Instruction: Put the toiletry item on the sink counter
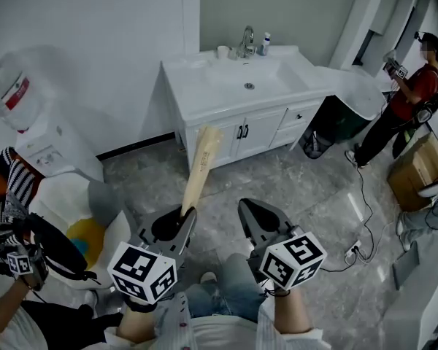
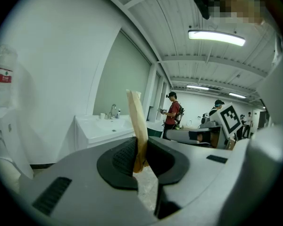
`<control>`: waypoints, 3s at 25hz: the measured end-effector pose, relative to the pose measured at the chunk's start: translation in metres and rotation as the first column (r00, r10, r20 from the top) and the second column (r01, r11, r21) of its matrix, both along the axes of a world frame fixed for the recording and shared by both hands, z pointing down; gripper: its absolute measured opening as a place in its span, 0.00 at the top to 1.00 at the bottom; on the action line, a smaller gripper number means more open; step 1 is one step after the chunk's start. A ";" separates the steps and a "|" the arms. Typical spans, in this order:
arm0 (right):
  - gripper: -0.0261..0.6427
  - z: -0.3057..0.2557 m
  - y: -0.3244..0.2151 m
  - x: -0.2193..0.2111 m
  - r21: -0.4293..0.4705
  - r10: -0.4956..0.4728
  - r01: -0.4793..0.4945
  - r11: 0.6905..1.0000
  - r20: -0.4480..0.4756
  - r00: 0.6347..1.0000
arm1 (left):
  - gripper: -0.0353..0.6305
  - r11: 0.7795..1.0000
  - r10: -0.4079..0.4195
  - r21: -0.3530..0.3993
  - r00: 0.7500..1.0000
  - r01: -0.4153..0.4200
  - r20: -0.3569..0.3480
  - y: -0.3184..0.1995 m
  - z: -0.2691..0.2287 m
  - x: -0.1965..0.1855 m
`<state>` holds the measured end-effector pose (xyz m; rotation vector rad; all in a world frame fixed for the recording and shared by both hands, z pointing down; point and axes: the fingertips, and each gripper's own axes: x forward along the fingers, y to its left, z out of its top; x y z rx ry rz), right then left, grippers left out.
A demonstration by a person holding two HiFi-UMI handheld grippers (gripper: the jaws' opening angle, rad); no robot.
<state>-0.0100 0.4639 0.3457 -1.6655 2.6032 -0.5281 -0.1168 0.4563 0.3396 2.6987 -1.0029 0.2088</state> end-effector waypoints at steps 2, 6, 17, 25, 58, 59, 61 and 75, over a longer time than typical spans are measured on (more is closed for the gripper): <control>0.95 0.002 -0.002 0.000 -0.007 0.004 -0.004 1.000 0.000 1.000 | 0.86 1.000 -0.004 -0.003 1.000 0.004 0.000 -0.003 0.000 -0.004; 0.95 0.011 -0.014 0.005 -0.020 -0.006 0.006 1.000 -0.001 1.000 | 0.86 1.000 -0.020 -0.001 1.000 0.020 0.001 -0.016 0.003 -0.003; 0.95 0.030 -0.103 0.044 -0.050 -0.057 0.058 0.997 0.013 0.998 | 0.86 0.997 -0.078 -0.020 0.997 0.078 0.018 -0.107 0.016 0.031; 0.95 0.022 -0.202 0.089 -0.072 -0.098 0.099 0.992 0.018 0.995 | 0.86 0.993 -0.110 -0.035 0.993 0.112 0.038 -0.201 0.007 0.079; 0.95 0.018 -0.402 0.130 -0.085 -0.282 0.282 0.956 0.015 0.959 | 0.86 0.950 -0.308 -0.035 0.951 0.309 0.032 -0.394 -0.001 0.109; 0.95 0.018 -0.415 0.129 -0.089 -0.284 0.284 0.955 0.013 0.959 | 0.86 0.950 -0.308 -0.037 0.951 0.309 0.032 -0.407 0.000 0.109; 0.95 0.019 -0.441 0.125 -0.097 -0.285 0.285 0.954 0.012 0.958 | 0.86 0.951 -0.304 -0.041 0.952 0.305 0.034 -0.434 0.000 0.107; 0.95 0.015 -0.594 0.102 -0.119 -0.262 0.262 0.958 0.011 0.965 | 0.86 0.964 -0.253 -0.068 0.964 0.258 0.075 -0.589 0.005 0.087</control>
